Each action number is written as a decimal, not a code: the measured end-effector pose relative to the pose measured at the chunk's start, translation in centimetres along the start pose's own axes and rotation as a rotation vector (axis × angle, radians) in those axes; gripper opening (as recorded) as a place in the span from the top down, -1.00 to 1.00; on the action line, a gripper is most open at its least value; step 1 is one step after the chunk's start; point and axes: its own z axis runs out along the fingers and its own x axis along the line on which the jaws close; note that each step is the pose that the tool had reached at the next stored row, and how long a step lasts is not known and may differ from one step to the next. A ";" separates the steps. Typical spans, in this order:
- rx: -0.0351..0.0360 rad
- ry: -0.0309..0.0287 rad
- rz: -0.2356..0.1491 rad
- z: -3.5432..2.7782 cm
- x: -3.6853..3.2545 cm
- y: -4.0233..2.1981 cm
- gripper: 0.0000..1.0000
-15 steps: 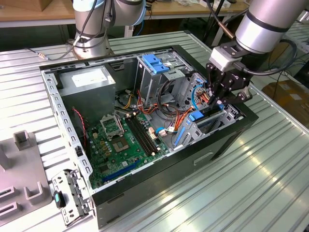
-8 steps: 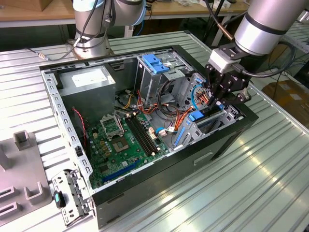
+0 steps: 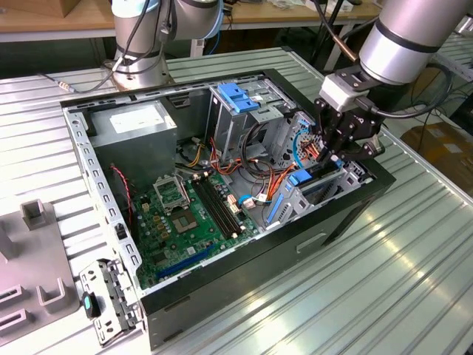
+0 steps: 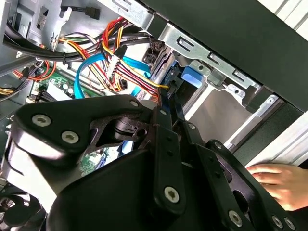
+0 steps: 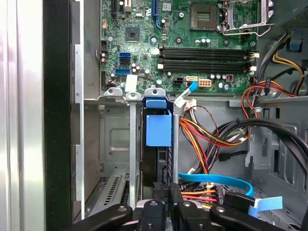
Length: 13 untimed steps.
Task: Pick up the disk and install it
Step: 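Insert the first disk wire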
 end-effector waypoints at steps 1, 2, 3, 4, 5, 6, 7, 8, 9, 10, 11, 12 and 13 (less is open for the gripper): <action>0.0003 -0.0002 0.000 -0.16 0.00 0.00 0.65; 0.0006 -0.0004 0.000 -0.35 -0.01 -0.01 0.52; 0.0010 -0.0002 0.000 -0.60 -0.02 -0.02 0.52; 0.0013 -0.0004 0.000 -0.72 -0.01 -0.03 0.52; 0.0014 -0.0005 0.000 -0.73 -0.02 -0.03 0.52; 0.0014 -0.0003 0.000 -0.74 -0.02 -0.03 0.52; 0.0013 -0.0003 0.000 -0.74 -0.02 -0.03 0.55; 0.0013 -0.0001 0.000 -0.75 -0.02 -0.03 0.55; 0.0014 -0.0002 0.000 -0.75 -0.02 -0.03 0.68; 0.0013 -0.0003 0.000 -0.75 -0.02 -0.03 0.79; 0.0013 -0.0002 0.000 -0.75 -0.02 -0.03 0.79; 0.0014 -0.0002 0.000 -0.76 -0.02 -0.03 0.79; 0.0013 -0.0002 0.000 -0.76 -0.02 -0.03 0.79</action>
